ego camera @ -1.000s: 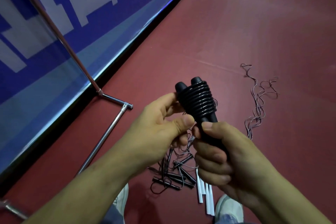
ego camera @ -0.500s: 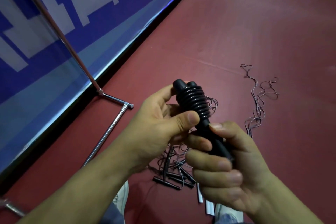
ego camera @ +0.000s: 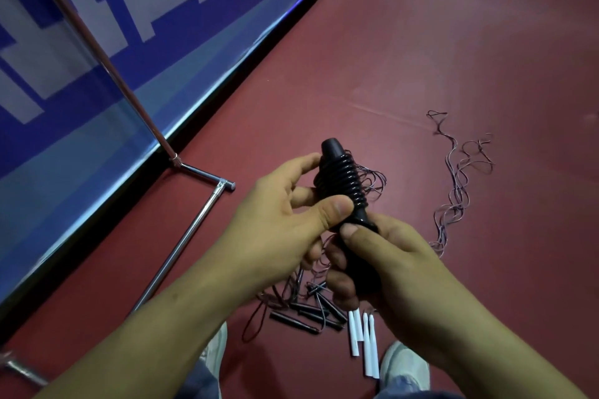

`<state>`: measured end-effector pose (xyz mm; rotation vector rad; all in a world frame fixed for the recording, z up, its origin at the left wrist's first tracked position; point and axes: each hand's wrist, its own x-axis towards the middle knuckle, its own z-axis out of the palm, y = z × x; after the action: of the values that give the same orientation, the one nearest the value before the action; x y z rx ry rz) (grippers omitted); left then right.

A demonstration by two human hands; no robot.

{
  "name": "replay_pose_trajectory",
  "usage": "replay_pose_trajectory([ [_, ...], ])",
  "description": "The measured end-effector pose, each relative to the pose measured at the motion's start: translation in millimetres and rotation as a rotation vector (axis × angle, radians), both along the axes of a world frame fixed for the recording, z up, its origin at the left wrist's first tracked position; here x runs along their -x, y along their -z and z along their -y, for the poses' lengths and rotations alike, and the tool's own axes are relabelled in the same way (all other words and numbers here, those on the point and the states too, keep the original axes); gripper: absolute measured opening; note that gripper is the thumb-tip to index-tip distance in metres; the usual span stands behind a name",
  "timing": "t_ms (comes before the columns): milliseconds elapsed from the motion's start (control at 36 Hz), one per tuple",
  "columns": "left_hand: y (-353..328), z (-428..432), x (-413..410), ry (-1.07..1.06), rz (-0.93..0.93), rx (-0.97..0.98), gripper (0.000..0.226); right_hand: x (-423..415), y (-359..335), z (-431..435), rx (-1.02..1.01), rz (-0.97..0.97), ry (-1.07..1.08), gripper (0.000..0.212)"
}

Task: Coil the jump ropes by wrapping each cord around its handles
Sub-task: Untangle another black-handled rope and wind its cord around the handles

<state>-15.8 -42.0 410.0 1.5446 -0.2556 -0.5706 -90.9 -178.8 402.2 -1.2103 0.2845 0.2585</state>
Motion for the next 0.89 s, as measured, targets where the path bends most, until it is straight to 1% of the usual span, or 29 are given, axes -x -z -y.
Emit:
replay_pose_trajectory([
  [56, -2, -2, 1, 0.023, 0.001, 0.022, 0.068, 0, -3, 0, -0.107, -0.002, 0.004, 0.012],
  [139, -2, -4, 2, 0.061, 0.003, 0.04, 0.067, -1, -4, 2, -0.194, 0.003, 0.015, 0.009],
  [222, -3, -5, 3, 0.129, 0.044, 0.063, 0.06, -1, -7, 4, -0.242, 0.004, 0.047, 0.011],
  [333, -2, -6, 7, 0.139, 0.09, 0.073, 0.063, -1, -6, 6, -0.282, 0.031, 0.052, 0.007],
  [417, 1, -5, 8, 0.144, 0.1, 0.088, 0.061, -1, -6, 7, -0.319, 0.033, 0.037, 0.014],
  [500, 4, -6, 6, 0.161, 0.061, 0.142, 0.057, 0, -7, 8, -0.372, 0.024, 0.02, 0.013],
  [583, 6, -10, 1, 0.247, -0.033, 0.26, 0.044, 0, -4, 11, -0.482, 0.052, -0.063, 0.008],
  [667, 6, -10, -2, 0.313, -0.175, 0.4, 0.033, 0, 0, 14, -0.624, 0.059, -0.177, 0.016],
  [722, 5, -9, -4, 0.293, -0.215, 0.437, 0.033, -1, 2, 15, -0.643, 0.045, -0.2, 0.02],
  [833, 1, -8, -7, 0.227, -0.112, 0.392, 0.03, -4, 5, 15, -0.634, -0.016, -0.159, 0.014],
  [889, 2, -9, -7, 0.189, -0.077, 0.35, 0.031, -3, 5, 13, -0.642, -0.054, -0.126, 0.018],
])
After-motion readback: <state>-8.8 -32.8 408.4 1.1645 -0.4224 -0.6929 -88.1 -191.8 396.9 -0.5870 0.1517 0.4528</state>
